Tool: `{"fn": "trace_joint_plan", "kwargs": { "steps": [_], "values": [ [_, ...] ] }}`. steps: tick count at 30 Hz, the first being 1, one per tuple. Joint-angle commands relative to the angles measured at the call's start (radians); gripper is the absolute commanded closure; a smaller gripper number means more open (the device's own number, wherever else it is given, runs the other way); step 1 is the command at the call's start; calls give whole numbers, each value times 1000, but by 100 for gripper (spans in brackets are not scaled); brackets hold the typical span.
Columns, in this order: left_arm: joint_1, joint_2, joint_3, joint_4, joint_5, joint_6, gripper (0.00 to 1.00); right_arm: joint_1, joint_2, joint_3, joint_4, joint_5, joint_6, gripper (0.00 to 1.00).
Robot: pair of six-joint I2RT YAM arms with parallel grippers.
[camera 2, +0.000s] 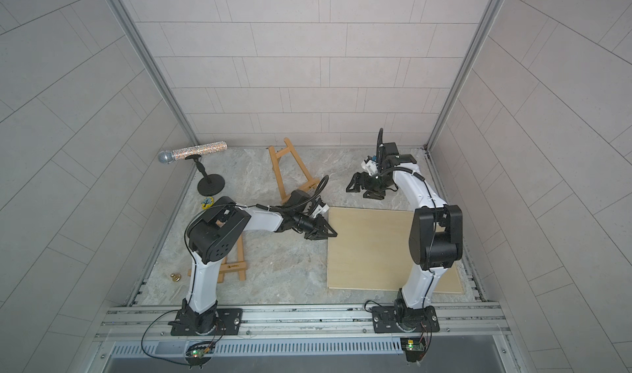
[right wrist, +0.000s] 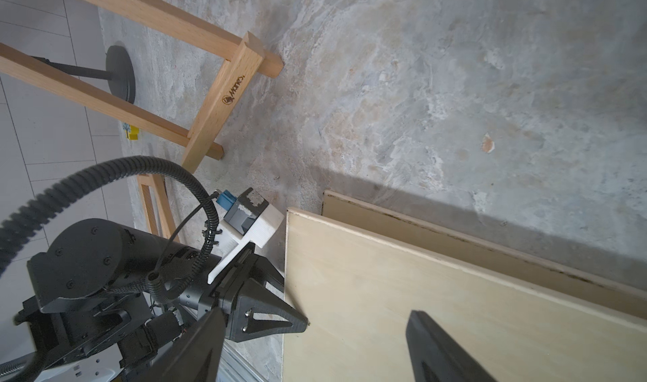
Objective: Disassemble the easel
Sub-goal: Place the drawing board on the drawing board.
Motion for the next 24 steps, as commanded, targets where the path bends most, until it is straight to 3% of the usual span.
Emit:
{"fn": "trace_joint_plan", "kwargs": {
  "steps": [1,3,24],
  "values": [
    [-9,27,37,-110,-185,122,100,1,-19,-9,1,-4,1,14],
    [-10,28,49,-143,-199,135,99,-1,-21,-11,1,-2,0,14],
    [-10,-27,75,-314,-307,208,43,-2,-34,-32,26,-7,17,14]
  ]
}}
